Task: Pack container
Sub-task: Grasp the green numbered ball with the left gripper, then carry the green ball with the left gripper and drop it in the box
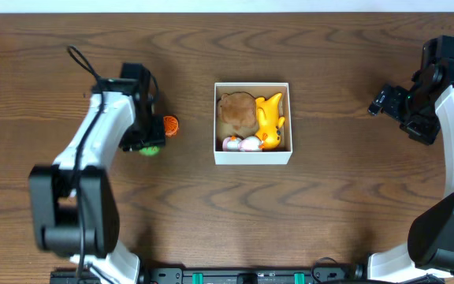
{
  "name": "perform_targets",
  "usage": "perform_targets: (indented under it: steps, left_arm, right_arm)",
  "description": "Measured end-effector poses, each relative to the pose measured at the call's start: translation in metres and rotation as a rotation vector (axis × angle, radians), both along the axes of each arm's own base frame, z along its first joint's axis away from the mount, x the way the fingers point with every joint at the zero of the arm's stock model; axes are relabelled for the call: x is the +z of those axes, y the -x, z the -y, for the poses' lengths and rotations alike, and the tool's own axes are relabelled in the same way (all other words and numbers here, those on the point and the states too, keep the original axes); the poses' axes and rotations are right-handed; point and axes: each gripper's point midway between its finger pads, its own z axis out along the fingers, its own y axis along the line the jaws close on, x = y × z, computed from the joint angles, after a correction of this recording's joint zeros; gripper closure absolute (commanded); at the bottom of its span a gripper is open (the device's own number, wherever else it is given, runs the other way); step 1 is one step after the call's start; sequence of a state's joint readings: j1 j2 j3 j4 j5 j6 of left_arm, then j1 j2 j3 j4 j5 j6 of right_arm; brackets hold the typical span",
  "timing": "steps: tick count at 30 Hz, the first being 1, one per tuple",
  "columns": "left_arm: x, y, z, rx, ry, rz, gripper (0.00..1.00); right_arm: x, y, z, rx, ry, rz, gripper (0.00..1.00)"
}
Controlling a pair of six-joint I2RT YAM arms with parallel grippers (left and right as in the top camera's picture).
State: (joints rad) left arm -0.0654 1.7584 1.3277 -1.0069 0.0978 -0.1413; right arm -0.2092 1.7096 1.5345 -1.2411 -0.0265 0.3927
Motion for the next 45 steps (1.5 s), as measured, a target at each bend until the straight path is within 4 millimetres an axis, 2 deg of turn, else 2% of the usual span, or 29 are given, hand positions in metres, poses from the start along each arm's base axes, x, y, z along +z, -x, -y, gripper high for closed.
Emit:
perform_targets:
  steps: [3,7,9,12,15,18,23,26,29,33,35,40,45]
  left_arm:
    - [0.046,-0.011,0.022,-0.034,0.083,0.145,0.48]
    - [0.098,-0.015,0.067,-0.147,0.19,0.326,0.48]
    - [0.112,-0.012,0.093,-0.219,0.229,0.379,0.48]
    - [0.12,-0.005,0.13,-0.321,0.265,0.414,0.48]
    - [0.115,0.0,0.16,-0.404,0.258,0.422,0.48]
    - [0.103,0.0,0.18,-0.456,0.234,0.417,0.48]
    - [0.06,-0.009,0.195,-0.485,0.185,0.347,0.48]
    - [0.032,-0.017,0.197,-0.485,0.154,0.305,0.35]
    - [0.019,-0.022,0.199,-0.486,0.144,0.295,0.25]
    - [0.02,-0.023,0.199,-0.487,0.146,0.3,0.15]
    - [0.02,-0.023,0.199,-0.49,0.146,0.3,0.02]
    - [0.029,-0.019,0.197,-0.487,0.146,0.297,0.02]
    - [0.051,-0.018,0.195,-0.485,0.141,0.314,0.02]
  right_arm:
    - [0.0,0.0,0.0,0.0,0.0,0.0,0.01]
    - [0.0,-0.001,0.0,0.0,0.001,0.003,0.01]
    - [0.0,-0.001,0.0,0.0,0.001,0.003,0.01]
    - [0.0,-0.001,0.0,0.0,0.001,0.004,0.01]
    - [0.0,-0.001,0.0,0.0,0.001,0.003,0.01]
    - [0.0,-0.001,0.0,0.0,0.001,0.003,0.01]
    - [0.0,0.0,0.0,0.0,0.0,0.002,0.01]
    - [0.0,0.0,0.0,0.0,0.0,-0.001,0.01]
    - [0.0,0.001,0.0,0.0,-0.001,-0.004,0.01]
    - [0.0,0.001,0.0,0.0,-0.001,-0.005,0.01]
    - [0.0,0.002,-0.001,0.0,-0.002,-0.01,0.01]
    - [0.0,0.003,-0.001,0.0,-0.003,-0.013,0.01]
    - [-0.001,0.004,-0.001,0.0,-0.003,-0.015,0.01]
